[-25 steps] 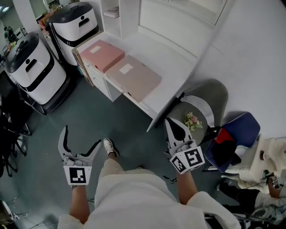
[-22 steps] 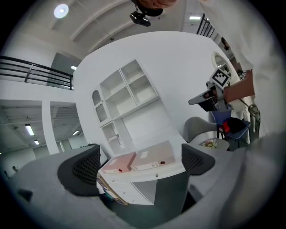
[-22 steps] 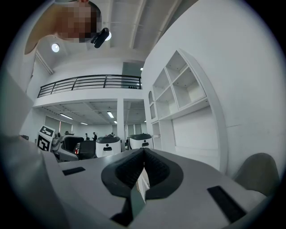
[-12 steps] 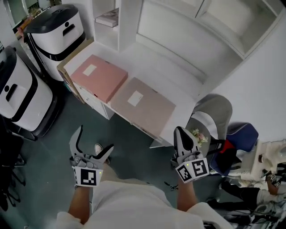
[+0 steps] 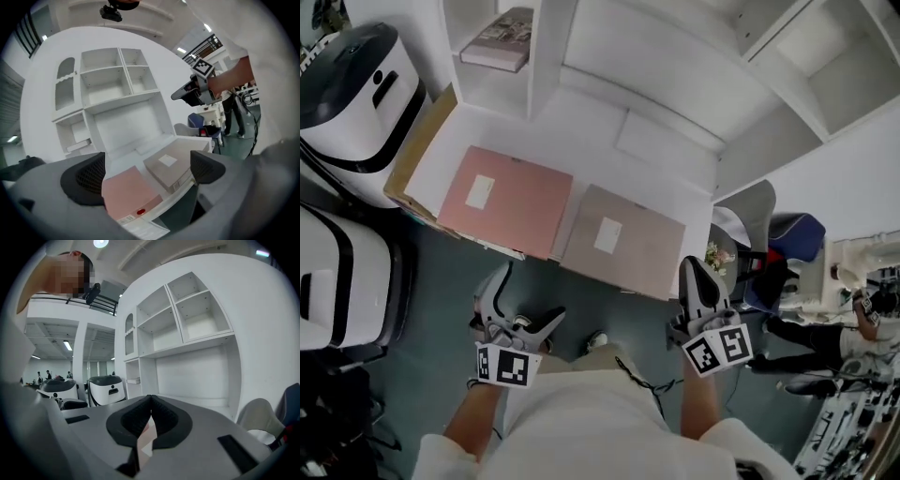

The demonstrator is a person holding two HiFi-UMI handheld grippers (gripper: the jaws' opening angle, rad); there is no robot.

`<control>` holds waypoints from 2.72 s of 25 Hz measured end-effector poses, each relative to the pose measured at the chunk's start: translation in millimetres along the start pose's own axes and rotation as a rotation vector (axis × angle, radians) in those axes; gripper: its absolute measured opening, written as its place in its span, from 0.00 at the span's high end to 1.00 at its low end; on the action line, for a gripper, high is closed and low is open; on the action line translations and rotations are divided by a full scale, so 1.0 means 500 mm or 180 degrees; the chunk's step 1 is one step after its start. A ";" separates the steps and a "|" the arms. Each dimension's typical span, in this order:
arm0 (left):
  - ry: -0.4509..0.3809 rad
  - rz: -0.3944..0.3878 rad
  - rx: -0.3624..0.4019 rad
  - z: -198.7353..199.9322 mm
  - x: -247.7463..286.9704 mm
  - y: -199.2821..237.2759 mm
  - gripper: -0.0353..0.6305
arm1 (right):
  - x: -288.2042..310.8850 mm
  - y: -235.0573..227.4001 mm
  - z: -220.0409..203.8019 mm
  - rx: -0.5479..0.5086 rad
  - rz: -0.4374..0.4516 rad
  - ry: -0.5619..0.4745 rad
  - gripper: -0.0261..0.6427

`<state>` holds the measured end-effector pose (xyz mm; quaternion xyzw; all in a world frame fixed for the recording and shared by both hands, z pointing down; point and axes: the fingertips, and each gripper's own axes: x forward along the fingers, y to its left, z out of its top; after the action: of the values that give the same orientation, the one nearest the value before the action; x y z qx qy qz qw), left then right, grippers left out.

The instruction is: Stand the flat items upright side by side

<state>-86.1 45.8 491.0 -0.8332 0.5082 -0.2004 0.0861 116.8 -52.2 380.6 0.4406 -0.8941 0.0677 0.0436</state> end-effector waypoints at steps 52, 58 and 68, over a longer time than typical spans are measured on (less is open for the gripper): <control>0.0935 -0.2024 0.1845 -0.167 0.442 -0.406 0.29 | -0.187 -0.278 -0.031 0.0489 -0.1199 -0.0352 0.96; 0.0532 -0.1771 0.1356 -0.110 0.441 -0.356 0.35 | -0.167 -0.267 -0.032 0.0468 -0.1136 -0.0337 0.96; -0.0232 -0.1337 0.0081 0.038 0.456 -0.224 0.37 | -0.111 -0.247 -0.022 0.0391 -0.0919 -0.0263 0.96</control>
<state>104.7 -103.9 569.0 -0.9263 0.3173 -0.1901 0.0713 249.1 -81.4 394.1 0.5687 -0.8167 0.0970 -0.0109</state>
